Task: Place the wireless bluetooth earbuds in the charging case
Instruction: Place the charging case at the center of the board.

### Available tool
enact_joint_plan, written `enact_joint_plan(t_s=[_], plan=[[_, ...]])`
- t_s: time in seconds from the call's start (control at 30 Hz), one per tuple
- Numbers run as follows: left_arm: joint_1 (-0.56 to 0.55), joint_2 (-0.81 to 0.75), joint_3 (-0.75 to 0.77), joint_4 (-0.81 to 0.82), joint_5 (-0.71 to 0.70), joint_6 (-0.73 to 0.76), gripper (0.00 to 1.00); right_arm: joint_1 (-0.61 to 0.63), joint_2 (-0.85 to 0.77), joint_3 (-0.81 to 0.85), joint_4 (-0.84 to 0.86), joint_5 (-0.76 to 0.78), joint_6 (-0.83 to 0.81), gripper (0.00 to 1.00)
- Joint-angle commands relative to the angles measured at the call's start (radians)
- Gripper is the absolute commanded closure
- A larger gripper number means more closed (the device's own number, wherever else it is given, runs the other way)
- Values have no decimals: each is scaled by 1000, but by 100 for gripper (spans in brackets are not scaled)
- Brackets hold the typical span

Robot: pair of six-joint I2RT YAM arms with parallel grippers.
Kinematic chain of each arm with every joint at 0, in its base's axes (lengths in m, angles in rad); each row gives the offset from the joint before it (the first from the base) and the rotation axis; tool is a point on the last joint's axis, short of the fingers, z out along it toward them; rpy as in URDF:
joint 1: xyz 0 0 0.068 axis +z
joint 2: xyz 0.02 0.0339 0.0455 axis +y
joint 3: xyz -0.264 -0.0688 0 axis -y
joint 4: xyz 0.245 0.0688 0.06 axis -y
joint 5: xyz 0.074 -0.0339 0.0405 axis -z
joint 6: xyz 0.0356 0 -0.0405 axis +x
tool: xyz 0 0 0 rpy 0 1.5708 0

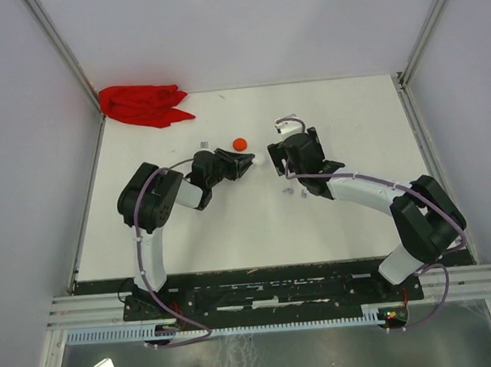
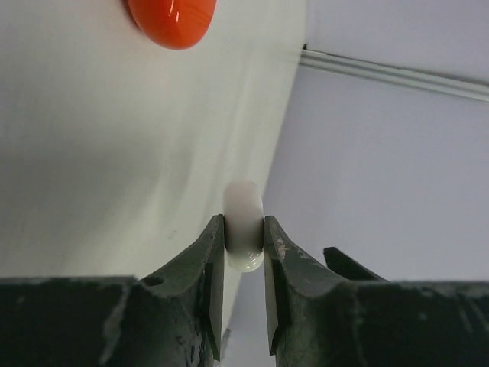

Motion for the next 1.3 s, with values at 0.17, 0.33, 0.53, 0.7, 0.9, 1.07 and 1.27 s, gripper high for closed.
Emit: enact_joint_plan(t_s=[0.17,0.33,0.53,0.7,0.9,1.07,1.27], plan=[[-1,-135,93,-319,-92,404,97,1,-15,52,-50,-51,41,0],[-1,-121,124,-359,-106,456,97,1,-6,62,-61,-63,42,0],[-1,-111,148,-394,-134,497,91,1,-2,73,-68,-67,41,0],[-2,-107,160,-412,-141,519,84,1,5,82,-75,-71,42,1],[0,-110,168,-433,-147,540,67,-1,14,90,-87,-86,53,0],[7,-109,170,-433,-137,540,59,1,14,95,-95,-96,54,0],[28,-138,161,-448,-139,555,51,-1,16,102,-104,-117,57,0]])
